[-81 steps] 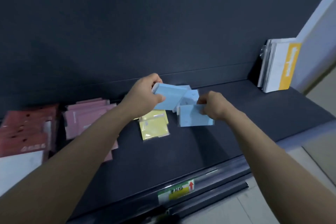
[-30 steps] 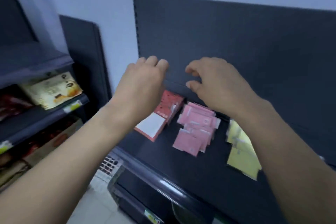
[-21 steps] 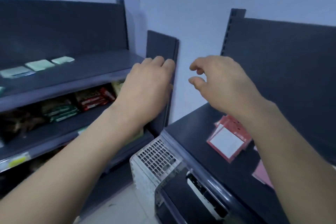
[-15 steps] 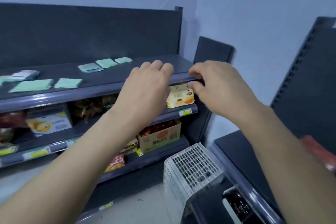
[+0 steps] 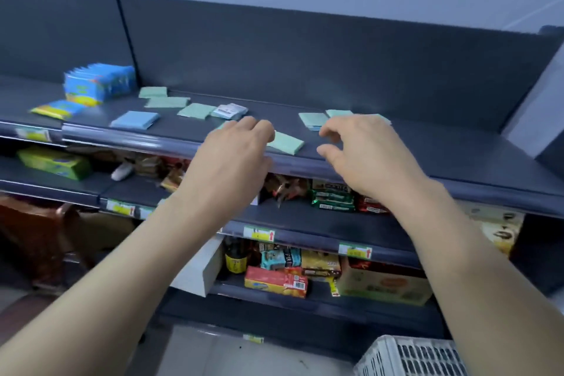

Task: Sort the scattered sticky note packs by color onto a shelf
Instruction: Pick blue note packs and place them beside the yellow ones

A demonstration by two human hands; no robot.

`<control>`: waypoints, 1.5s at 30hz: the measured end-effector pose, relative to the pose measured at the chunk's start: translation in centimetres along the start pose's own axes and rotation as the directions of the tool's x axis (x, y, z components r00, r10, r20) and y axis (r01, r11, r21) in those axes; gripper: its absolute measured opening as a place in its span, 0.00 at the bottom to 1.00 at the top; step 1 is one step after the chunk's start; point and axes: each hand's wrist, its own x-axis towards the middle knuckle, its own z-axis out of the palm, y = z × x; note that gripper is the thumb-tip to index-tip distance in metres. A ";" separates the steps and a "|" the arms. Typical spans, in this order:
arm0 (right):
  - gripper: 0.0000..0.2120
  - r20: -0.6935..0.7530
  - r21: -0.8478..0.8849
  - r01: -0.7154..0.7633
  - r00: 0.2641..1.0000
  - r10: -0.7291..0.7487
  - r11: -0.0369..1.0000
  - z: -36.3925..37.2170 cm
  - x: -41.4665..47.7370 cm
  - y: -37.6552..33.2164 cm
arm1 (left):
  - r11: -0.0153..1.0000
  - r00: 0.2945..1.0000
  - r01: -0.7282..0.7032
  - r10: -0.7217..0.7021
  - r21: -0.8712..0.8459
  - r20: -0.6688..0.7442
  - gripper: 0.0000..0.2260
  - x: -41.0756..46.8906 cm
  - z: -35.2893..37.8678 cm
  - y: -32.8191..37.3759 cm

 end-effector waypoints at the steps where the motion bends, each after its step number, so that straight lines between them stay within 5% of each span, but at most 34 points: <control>1: 0.11 0.000 0.013 0.012 1.000 -0.012 1.000 0.7 1.5 0.3 | 1.000 1.000 0.025 -0.025 0.006 0.005 0.11 0.9 0.5 -0.6; 17: 0.03 0.136 -0.006 -0.316 0.940 0.314 0.949 10.3 22.1 12.5 | 0.998 0.975 0.053 -0.046 -0.027 0.216 0.11 20.2 12.5 -3.7; 20: 0.14 0.194 -0.020 -0.368 0.911 0.365 0.930 12.2 24.3 13.4 | 0.998 0.972 0.040 -0.027 -0.049 0.233 0.10 22.1 14.1 -4.5; 27: 0.23 0.414 -0.082 -0.435 0.804 0.427 0.897 16.0 26.5 13.0 | 0.995 0.955 -0.052 0.074 -0.082 0.286 0.09 25.2 17.0 -6.4; 34: 0.28 0.440 -0.108 -0.605 0.683 0.583 0.789 18.6 29.2 11.8 | 0.987 0.936 -0.135 0.155 -0.085 0.315 0.10 27.7 17.6 -9.3; 45: 0.31 0.513 -0.216 -0.663 0.548 0.661 0.717 18.0 30.6 10.0 | 0.964 0.911 -0.228 0.262 -0.138 0.320 0.10 29.1 18.0 -11.6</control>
